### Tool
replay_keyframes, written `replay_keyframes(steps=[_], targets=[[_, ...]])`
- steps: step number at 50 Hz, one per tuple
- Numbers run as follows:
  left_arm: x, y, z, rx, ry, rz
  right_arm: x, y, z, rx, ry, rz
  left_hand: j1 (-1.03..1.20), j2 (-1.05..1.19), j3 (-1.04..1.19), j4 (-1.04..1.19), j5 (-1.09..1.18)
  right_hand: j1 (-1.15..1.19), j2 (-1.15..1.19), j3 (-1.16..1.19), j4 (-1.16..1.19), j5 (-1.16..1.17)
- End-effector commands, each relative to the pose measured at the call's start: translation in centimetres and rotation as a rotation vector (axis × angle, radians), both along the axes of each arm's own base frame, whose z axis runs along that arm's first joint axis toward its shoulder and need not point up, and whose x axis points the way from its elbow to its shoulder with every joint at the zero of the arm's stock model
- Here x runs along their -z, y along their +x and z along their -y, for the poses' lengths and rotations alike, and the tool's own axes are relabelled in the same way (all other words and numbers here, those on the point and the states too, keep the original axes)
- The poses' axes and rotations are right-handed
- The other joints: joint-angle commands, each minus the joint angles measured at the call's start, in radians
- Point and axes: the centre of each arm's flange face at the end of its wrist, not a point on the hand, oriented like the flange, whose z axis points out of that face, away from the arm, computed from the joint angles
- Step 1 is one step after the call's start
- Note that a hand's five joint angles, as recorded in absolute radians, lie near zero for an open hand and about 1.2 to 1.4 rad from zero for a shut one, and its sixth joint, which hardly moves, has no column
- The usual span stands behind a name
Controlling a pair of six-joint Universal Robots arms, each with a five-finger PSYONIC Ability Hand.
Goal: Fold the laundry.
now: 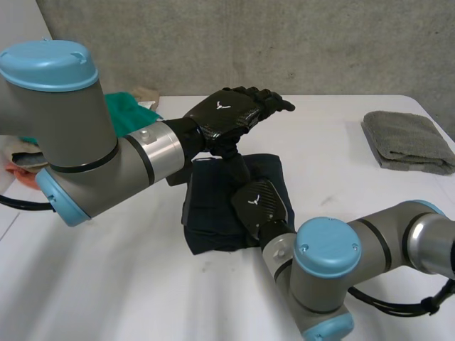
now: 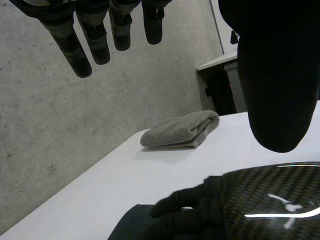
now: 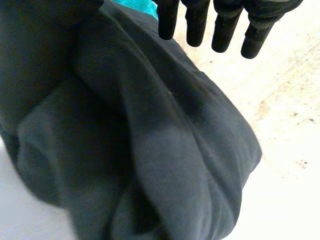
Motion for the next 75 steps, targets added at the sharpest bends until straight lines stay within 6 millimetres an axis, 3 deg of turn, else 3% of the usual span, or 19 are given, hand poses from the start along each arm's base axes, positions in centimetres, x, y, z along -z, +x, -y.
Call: replay_keyframes(steps=[1,2,5,13,20,25,30,36,39,44,47,48,55,58,59,60,61,67,75], targets=[[-0.1,0.1,0.1,-0.011,-0.007,-0.001,-0.5,0.7,0.9,-0.002,-0.03,0.021,0.022,0.003,-0.024,-0.015,-0.036,0.159,0.19,0.173,0.172,0.161],[-0.1,0.1,0.2,-0.014,-0.009,-0.002,-0.6,0.8,1.0,-0.003,-0.033,0.025,0.022,0.003,-0.024,-0.015,-0.036,0.271,0.301,0.284,0.283,0.272],[-0.2,0.1,0.2,-0.022,-0.011,-0.002,-0.8,1.2,1.4,-0.015,-0.039,0.041,0.022,0.003,-0.024,-0.015,-0.036,1.17,1.2,1.183,1.182,1.171],[-0.8,0.2,0.3,-0.028,-0.022,-0.012,-2.5,0.4,5.7,0.021,-0.088,0.081,0.022,0.003,-0.024,-0.015,-0.036,1.172,1.203,1.186,1.184,1.174],[-3.6,0.9,0.5,-0.06,-0.089,-0.053,-10.3,-3.1,12.4,0.13,-0.244,0.239,0.025,0.006,-0.021,-0.012,-0.033,1.172,1.203,1.186,1.184,1.174],[-5.1,1.1,0.4,-0.074,-0.134,-0.086,-15.3,-7.8,18.0,0.173,-0.353,0.345,0.025,0.006,-0.021,-0.013,-0.033,1.172,1.203,1.186,1.184,1.174],[-5.8,1.1,0.2,-0.074,-0.148,-0.104,-17.6,-13.4,22.7,0.248,-0.43,0.391,0.025,0.006,-0.021,-0.013,-0.033,1.172,1.203,1.186,1.184,1.174],[-5.5,1.0,-0.1,-0.068,-0.135,-0.101,-15.6,-21.6,29.1,0.357,-0.487,0.387,0.025,0.006,-0.021,-0.013,-0.033,1.172,1.203,1.186,1.184,1.174],[-5.3,0.9,-0.2,-0.067,-0.129,-0.098,-13.4,-23.9,30.9,0.368,-0.468,0.372,0.025,0.006,-0.021,-0.013,-0.033,1.172,1.203,1.186,1.184,1.174],[-4.6,0.9,-0.4,-0.062,-0.111,-0.085,-6.9,-28.7,33.9,0.33,-0.368,0.357,0.028,0.009,-0.018,-0.01,-0.03,1.172,1.203,1.186,1.184,1.174],[-4.2,0.8,-0.4,-0.062,-0.103,-0.08,-3.5,-29.7,34.5,0.295,-0.32,0.341,0.028,0.009,-0.018,-0.01,-0.03,1.172,1.203,1.186,1.184,1.174],[-4.1,0.8,-0.4,-0.061,-0.101,-0.079,-1.2,-30.2,34.5,0.279,-0.279,0.332,0.028,0.009,-0.018,-0.01,-0.03,1.172,1.203,1.186,1.184,1.174],[-3.9,0.5,-0.8,-0.067,-0.095,-0.074,1.2,-34.3,33.6,0.332,-0.208,0.316,0.028,0.009,-0.018,-0.01,-0.03,1.172,1.203,1.186,1.184,1.174],[-3.9,0.3,-1.1,-0.062,-0.096,-0.075,0.4,-34.3,33.2,0.33,-0.206,0.312,0.028,0.009,-0.018,-0.01,-0.03,1.172,1.203,1.186,1.184,1.174],[-4.0,0.2,-1.3,-0.059,-0.099,-0.077,-0.4,-34.3,32.9,0.335,-0.212,0.312,0.028,0.009,-0.018,-0.01,-0.03,0.522,0.553,0.536,0.534,0.524],[-4.0,0.1,-1.4,-0.055,-0.099,-0.077,-1.0,-34.3,32.8,0.341,-0.216,0.313,0.031,0.012,-0.015,-0.007,-0.027,0.074,0.104,0.087,0.086,0.075],[-4.1,0.0,-1.6,-0.052,-0.1,-0.078,-1.4,-34.3,32.6,0.344,-0.217,0.314,0.028,0.009,-0.018,-0.01,-0.03,-0.05,-0.019,-0.036,-0.037,-0.048],[-4.4,-0.5,-2.6,-0.027,-0.105,-0.084,-4.5,-34.6,30.8,0.368,-0.193,0.316,0.028,0.009,-0.018,-0.01,-0.03,-0.05,-0.019,-0.036,-0.037,-0.048],[-4.7,-1.1,-3.9,0.004,-0.104,-0.093,-8.7,-39.9,27.0,0.593,-0.084,0.251,0.028,0.009,-0.018,-0.01,-0.03,-0.05,-0.019,-0.036,-0.037,-0.048]])
